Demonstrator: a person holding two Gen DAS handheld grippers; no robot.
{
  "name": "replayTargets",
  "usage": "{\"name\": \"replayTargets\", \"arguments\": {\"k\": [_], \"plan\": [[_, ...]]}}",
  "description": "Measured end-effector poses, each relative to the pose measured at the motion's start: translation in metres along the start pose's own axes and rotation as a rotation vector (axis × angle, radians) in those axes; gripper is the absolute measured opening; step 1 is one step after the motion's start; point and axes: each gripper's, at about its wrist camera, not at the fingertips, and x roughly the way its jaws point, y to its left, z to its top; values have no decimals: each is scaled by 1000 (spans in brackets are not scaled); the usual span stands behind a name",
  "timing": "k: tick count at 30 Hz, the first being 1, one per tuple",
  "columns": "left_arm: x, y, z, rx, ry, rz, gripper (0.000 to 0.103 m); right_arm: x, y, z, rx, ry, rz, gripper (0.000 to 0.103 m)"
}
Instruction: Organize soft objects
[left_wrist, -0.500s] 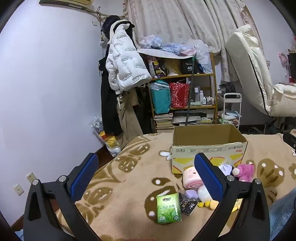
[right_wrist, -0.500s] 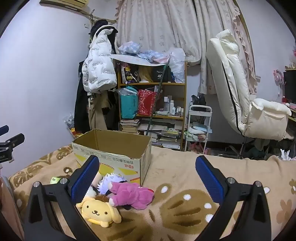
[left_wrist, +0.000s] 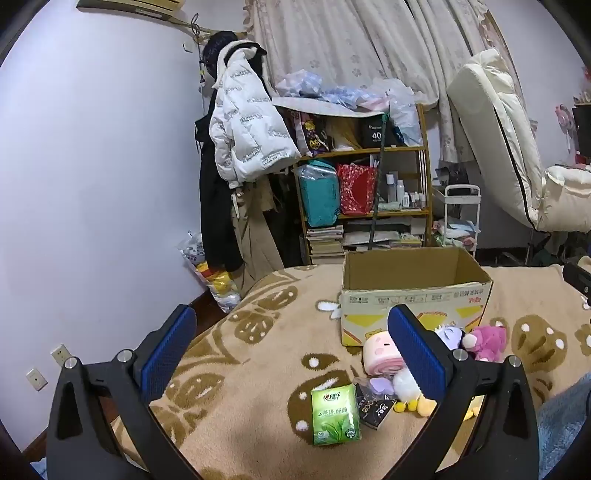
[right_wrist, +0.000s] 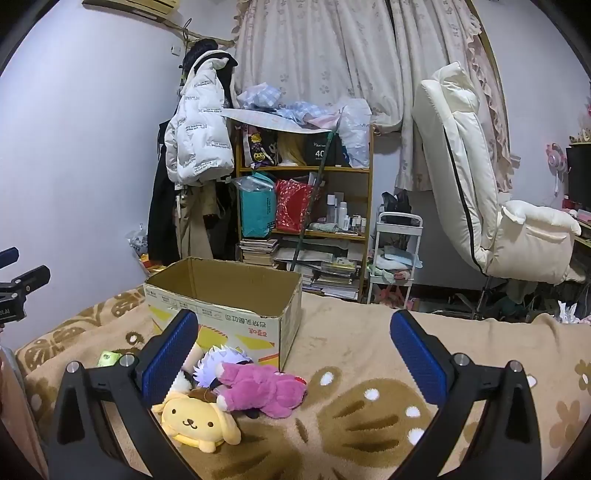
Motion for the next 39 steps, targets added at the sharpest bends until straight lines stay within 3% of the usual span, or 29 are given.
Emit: {"name": "replayTargets", "arguments": {"k": [39], "plan": [[-4,10,11,18,-8,-12,102,-3,-1,0,3,-5,-5,103]]}}
